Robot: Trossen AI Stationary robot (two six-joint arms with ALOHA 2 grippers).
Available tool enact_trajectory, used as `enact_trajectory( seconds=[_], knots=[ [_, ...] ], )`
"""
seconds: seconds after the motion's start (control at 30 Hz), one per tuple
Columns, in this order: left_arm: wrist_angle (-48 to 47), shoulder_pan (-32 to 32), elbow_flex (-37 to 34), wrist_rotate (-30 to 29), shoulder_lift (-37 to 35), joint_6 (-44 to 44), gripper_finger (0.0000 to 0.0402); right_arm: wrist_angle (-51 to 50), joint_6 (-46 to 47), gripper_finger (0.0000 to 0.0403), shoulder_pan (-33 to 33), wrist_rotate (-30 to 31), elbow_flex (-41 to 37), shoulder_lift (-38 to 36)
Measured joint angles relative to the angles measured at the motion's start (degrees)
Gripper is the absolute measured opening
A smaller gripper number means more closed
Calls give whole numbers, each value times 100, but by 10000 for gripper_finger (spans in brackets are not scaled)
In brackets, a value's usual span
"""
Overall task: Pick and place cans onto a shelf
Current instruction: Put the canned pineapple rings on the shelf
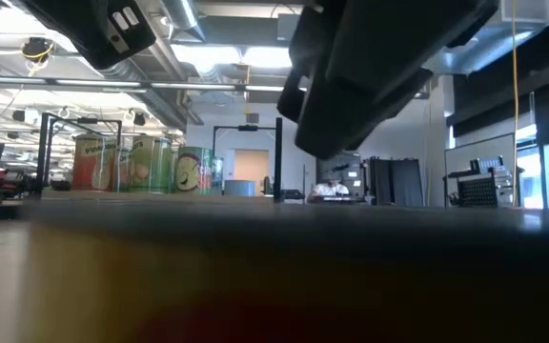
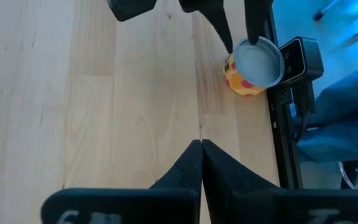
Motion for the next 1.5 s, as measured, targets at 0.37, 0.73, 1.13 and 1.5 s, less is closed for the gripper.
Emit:
enact_trajectory(
  seconds=[0.37,0.73,1.13,1.5],
  knots=[
    [0,4,2,0,0,13,0,56,349,108,-11,-391,0,183],
    [2,4,2,-2,0,11,0,207,347,108,-15,-401,0,444],
    [20,4,4,-2,0,9,0,385,345,16,-15,127,13,487],
    [-9,0,6,0,0,11,0,-50,273,12,-304,246,-2,-22]
  ],
)
